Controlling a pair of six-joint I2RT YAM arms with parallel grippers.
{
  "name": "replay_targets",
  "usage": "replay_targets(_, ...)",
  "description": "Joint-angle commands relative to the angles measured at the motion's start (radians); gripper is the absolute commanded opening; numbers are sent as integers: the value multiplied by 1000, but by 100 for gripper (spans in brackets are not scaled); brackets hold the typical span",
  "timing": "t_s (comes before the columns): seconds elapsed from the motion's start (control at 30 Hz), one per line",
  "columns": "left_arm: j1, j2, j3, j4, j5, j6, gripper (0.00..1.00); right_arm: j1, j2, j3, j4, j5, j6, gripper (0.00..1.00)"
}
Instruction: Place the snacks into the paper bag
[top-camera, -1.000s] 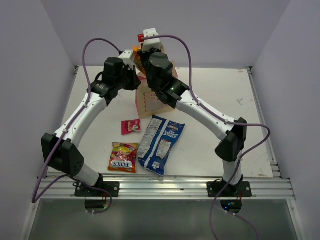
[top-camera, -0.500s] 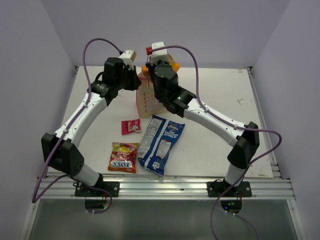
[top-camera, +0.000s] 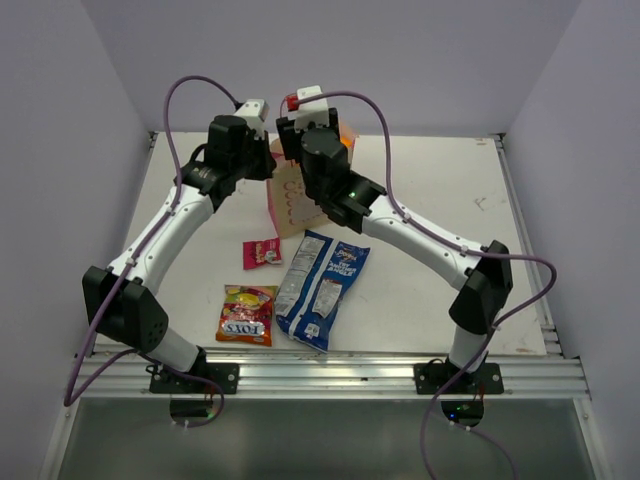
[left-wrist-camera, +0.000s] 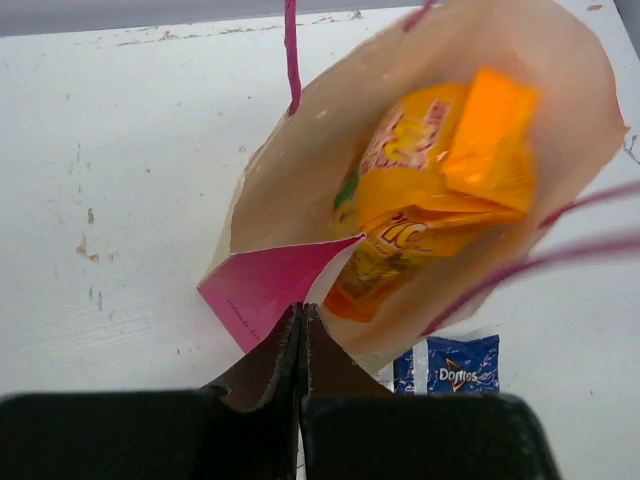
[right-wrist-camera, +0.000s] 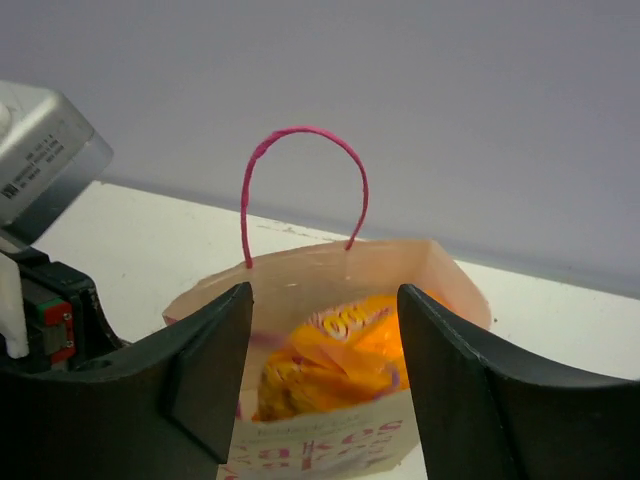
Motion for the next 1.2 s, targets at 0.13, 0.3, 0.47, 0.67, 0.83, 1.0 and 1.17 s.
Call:
replay_targets(0.13,1,-48,-40,-23,-58,-6,0,6,-92,122,-23,-18,-77,67)
replay_targets(0.3,1,-68,-57,-28,-115,-15,0,10,-278,-42,-236,-53,34,74)
replay_targets(0.47,1,-70,-61,-23,-136,-26,0,8,-490,-442,-371,-140,318,79)
replay_targets(0.67,3,-59,-52,-32,-139,-26,0,8,-565,-788,-271,-294,596,80)
replay_targets(0.83,4,-54,-48,-45,-120,-29,0,8,-453,-851,-210,-398,716,81)
replay_targets(1.0,4,-68,-54,-52,-110,-24,0,-3,-334,-895,-146,-443,785,84)
replay_targets(1.17,6,-83,-60,-60,-116,-11,0,-36,-304,-923,-181,-469,860,92)
